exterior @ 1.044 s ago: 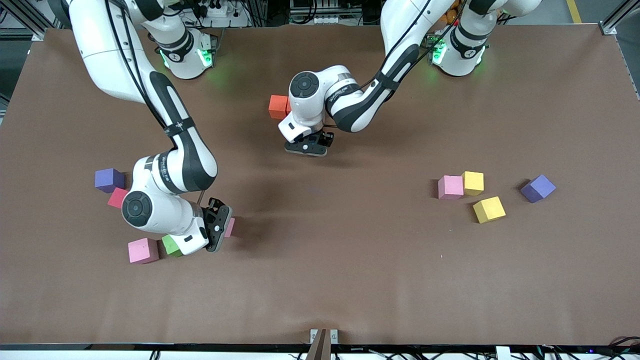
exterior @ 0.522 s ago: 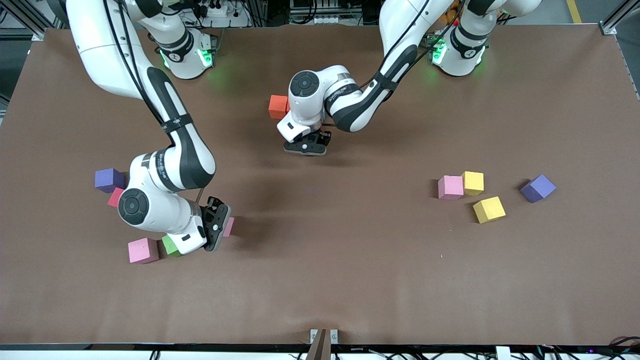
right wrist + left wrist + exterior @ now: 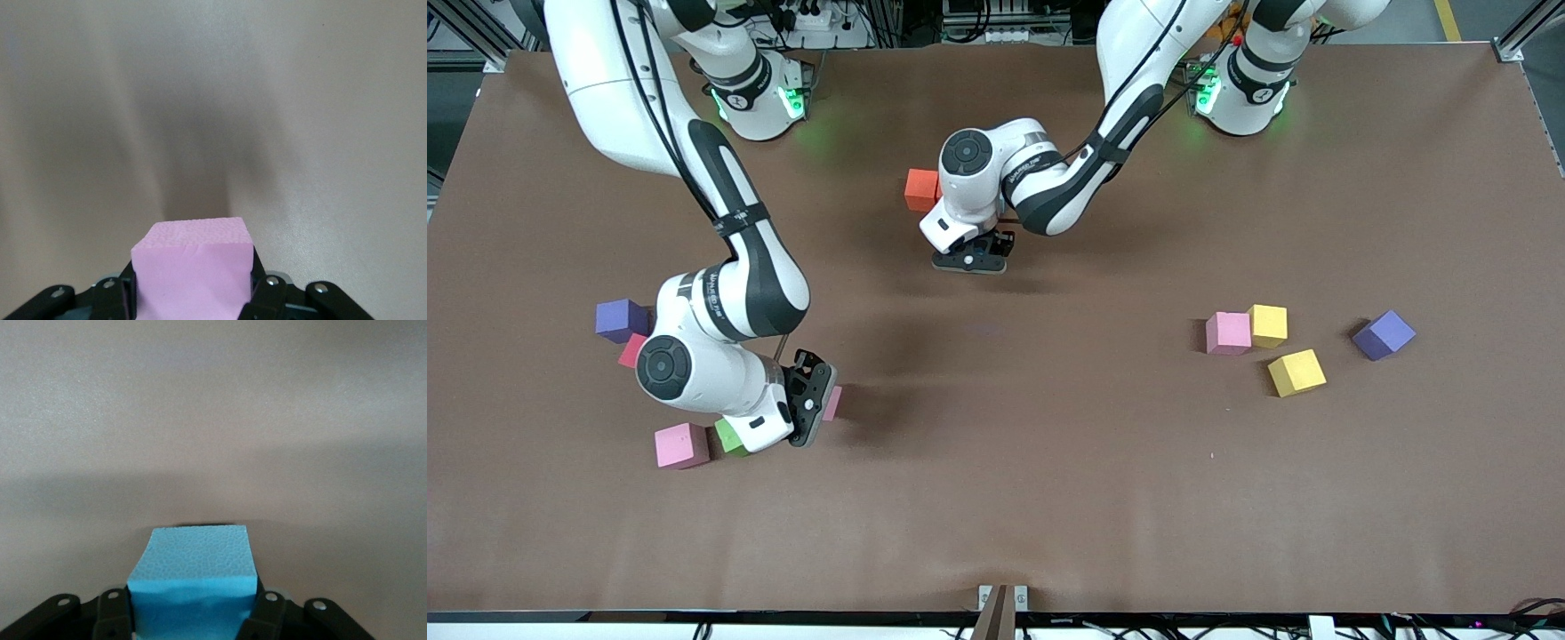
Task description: Form number 2 with 11 blocks
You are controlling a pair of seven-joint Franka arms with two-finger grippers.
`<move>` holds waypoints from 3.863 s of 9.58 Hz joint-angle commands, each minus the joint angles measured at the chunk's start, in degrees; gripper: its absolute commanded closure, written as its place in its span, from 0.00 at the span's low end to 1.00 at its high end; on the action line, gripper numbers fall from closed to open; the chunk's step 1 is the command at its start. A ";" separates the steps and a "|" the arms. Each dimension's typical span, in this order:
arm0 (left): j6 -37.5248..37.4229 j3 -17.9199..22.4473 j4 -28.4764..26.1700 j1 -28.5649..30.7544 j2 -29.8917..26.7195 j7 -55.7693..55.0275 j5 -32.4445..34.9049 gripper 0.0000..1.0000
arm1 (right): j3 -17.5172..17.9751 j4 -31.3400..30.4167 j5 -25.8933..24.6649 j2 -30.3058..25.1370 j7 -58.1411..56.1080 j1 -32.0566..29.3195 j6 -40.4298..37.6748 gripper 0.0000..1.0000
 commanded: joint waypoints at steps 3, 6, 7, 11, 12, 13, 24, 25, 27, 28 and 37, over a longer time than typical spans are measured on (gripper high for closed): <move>0.73 0.43 -0.53 -0.39 0.02 -3.64 -1.04 1.00 | -0.04 -1.20 -0.70 -1.20 -0.17 -0.03 -0.47 0.68; 0.73 0.43 -0.53 -0.47 0.20 -3.73 -1.13 1.00 | -0.04 -1.55 -0.70 -1.20 -0.44 -0.21 -0.47 0.68; 0.73 0.43 -0.44 -0.47 0.46 -3.73 -1.13 1.00 | -0.04 -1.55 -0.70 -1.20 -0.35 -0.21 -0.47 0.68; 0.73 0.34 -0.44 -0.65 0.82 -3.73 -0.95 1.00 | -0.04 -1.55 -0.70 -1.20 -0.35 -0.21 -0.47 0.68; 0.73 0.34 -0.27 -0.91 0.82 -3.73 -0.95 1.00 | -0.04 -1.55 -0.78 -1.20 -0.26 -0.21 -0.47 0.68; 0.73 0.34 -0.18 -0.91 0.90 -3.73 -0.95 1.00 | -0.04 -1.55 -0.70 -1.20 -0.26 -0.21 -0.47 0.68; -0.32 0.34 -0.44 -0.74 -1.89 -2.94 -0.33 0.00 | -0.04 -1.64 -0.70 -1.90 0.34 0.05 -2.84 0.69; -3.02 0.34 -0.44 -0.21 -4.43 -2.85 -0.33 0.00 | -0.04 -1.73 -0.70 -1.99 1.05 0.40 -3.02 0.69; -9.70 0.26 -0.70 1.45 -10.93 -2.68 -0.51 0.00 | -0.04 -1.73 -0.70 -2.16 2.81 0.84 -3.81 0.69; -11.64 0.17 -1.40 3.29 -14.62 -2.67 -0.77 0.00 | -0.13 -1.73 -0.61 -2.16 3.42 0.85 -3.90 0.69; -24.40 -1.40 -4.04 30.34 -32.22 15.85 -3.59 0.00 | -0.22 -4.98 -0.34 -5.76 13.35 5.41 -4.61 0.69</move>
